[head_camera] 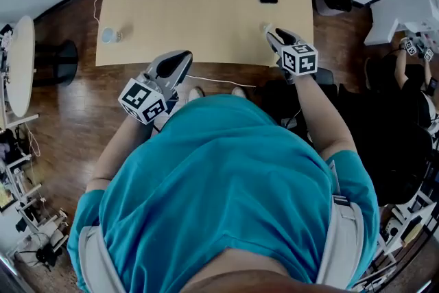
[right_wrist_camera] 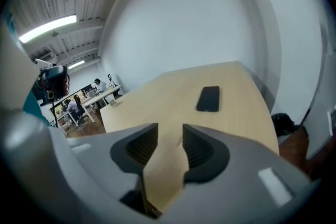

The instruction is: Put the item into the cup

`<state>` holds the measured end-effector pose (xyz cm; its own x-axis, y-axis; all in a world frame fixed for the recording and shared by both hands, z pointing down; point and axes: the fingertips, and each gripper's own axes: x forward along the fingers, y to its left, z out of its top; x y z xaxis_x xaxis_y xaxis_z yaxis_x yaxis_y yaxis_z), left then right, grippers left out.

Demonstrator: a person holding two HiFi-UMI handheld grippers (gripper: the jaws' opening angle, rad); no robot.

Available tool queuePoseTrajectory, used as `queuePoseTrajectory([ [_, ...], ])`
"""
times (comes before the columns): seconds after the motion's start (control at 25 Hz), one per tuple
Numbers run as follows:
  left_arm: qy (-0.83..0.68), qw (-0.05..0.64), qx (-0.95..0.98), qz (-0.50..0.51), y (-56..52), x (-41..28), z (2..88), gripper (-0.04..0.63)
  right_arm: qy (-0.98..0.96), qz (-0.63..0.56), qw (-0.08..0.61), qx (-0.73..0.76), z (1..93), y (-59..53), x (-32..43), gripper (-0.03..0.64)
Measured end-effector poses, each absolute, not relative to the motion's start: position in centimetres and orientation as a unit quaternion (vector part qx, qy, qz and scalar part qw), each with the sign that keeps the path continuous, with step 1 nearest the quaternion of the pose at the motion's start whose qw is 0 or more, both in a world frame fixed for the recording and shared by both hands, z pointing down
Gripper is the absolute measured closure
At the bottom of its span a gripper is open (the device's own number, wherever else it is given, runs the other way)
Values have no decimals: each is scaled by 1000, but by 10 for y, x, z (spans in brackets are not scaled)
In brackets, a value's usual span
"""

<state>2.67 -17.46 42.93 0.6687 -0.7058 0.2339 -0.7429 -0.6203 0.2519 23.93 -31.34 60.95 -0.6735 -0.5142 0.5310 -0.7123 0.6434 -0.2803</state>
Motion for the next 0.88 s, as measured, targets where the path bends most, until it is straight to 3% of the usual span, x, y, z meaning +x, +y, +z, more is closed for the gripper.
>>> queuePoseTrajectory([
  [0.2, -385, 155, 905, 95, -204, 29, 462, 591, -859, 254, 253, 366, 655, -337, 233, 466],
  [0.64, -290, 158, 930, 160, -240, 69, 511, 591, -824, 281, 282, 402, 691, -350, 231, 469],
  [0.88, -242, 177, 935, 187, -243, 98, 539, 591, -825, 263, 287, 410, 691, -349, 234, 564],
])
